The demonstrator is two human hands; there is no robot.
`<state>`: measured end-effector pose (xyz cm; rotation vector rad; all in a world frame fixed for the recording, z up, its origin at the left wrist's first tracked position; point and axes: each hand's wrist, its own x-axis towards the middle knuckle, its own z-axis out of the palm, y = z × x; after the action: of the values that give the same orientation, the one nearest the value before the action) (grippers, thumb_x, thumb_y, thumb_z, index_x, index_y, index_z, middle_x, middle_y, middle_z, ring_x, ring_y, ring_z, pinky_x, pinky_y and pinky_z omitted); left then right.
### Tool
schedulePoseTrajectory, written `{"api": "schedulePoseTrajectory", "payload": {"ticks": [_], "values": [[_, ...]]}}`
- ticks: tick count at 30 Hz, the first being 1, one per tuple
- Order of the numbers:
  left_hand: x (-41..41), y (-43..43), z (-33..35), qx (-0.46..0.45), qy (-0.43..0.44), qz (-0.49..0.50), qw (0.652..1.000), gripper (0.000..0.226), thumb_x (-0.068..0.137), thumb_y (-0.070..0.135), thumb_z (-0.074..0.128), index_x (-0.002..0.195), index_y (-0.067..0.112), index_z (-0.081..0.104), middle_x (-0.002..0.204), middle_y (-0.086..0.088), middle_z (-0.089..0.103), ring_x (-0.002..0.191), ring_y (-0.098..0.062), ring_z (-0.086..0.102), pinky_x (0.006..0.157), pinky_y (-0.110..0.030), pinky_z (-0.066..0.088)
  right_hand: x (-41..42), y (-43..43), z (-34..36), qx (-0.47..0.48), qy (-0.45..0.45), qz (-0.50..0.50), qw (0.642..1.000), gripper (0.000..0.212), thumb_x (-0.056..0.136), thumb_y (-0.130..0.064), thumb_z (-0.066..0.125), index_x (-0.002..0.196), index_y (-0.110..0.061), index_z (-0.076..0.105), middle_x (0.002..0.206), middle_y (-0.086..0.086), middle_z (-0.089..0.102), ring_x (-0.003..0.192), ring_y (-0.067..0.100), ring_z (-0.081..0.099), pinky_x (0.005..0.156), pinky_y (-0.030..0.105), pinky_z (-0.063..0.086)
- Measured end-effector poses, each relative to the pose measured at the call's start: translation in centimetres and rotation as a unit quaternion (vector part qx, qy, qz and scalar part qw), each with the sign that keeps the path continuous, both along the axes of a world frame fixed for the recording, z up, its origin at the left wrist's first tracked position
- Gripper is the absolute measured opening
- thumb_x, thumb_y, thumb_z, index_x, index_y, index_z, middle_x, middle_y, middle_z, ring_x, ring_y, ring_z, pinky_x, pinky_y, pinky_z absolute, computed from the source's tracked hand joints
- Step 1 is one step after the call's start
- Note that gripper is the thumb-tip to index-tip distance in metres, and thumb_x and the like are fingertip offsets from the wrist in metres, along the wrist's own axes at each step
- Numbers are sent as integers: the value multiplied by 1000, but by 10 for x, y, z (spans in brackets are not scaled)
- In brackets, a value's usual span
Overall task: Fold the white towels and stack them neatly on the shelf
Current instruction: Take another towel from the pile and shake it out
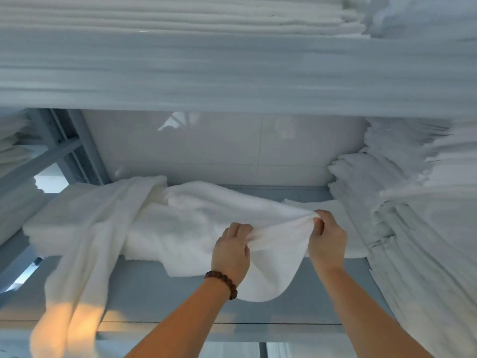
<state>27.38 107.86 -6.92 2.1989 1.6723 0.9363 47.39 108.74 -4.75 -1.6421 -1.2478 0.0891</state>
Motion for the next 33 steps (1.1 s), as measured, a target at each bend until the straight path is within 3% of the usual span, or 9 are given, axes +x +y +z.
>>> {"api": "schedulePoseTrajectory", "payload": {"ticks": [3,6,9,13,18,23,26,31,33], "values": [[23,-6,-5,-20,-3,0,1000,42,86,1,43,122,21,52,117,5,53,89,-17,56,82,-30,48,38,-4,0,-11,3,-20,1000,24,96,-5,39,108,-6,60,71,4,57,64,24,52,61,29,38],[38,-7,-8,-34,-8,-6,999,41,87,0,41,121,20,53,115,5,53,93,-15,56,82,-28,48,64,-7,-3,-24,1,-40,999,24,98,-7,37,110,-5,57,76,7,58,66,22,50,61,28,35],[39,-7,-9,-43,-3,14,999,26,97,11,39,114,16,59,108,2,58,91,-17,57,77,-27,46,76,-13,-9,-42,-9,-30,999,22,98,-10,39,110,-4,57,86,13,63,72,22,52,66,30,38],[17,-6,-7,-43,-15,45,998,21,100,23,40,97,14,59,91,-2,61,80,-22,59,71,-36,48,74,-25,-23,-66,-27,2,997,18,96,-13,47,105,-9,62,85,8,65,76,25,58,66,29,40],[-24,-4,1,-22,-33,89,995,19,100,23,37,104,18,55,84,-2,62,74,-23,58,66,-32,46,52,-35,-32,-116,-103,54,986,4,87,-24,62,89,-21,60,79,-4,60,72,21,56,61,31,42],[-63,-9,15,31,-50,122,991,23,99,34,36,99,23,57,67,1,58,63,-26,57,57,-33,47,43,-39,-34,-123,-103,82,984,22,80,2,58,95,-13,63,90,4,62,77,26,58,64,37,50],[-88,-4,21,28,-51,152,987,23,99,35,37,96,24,57,70,-3,60,64,-27,56,59,-33,46,50,-44,-39,-137,-62,74,986,23,81,6,53,93,-10,64,88,7,64,78,26,59,67,34,49],[-131,9,25,-35,-84,233,968,21,99,25,35,99,24,56,84,-8,61,72,-27,54,64,-33,42,70,-55,-49,-203,-64,42,976,7,89,-12,58,85,-14,64,77,2,67,69,20,57,56,25,37],[-139,12,28,-43,-108,239,964,20,99,22,40,99,20,60,89,-10,63,75,-26,53,67,-32,42,71,-57,-46,-207,-35,45,977,16,90,-16,59,75,-16,61,69,0,63,66,20,57,51,24,34]]}}
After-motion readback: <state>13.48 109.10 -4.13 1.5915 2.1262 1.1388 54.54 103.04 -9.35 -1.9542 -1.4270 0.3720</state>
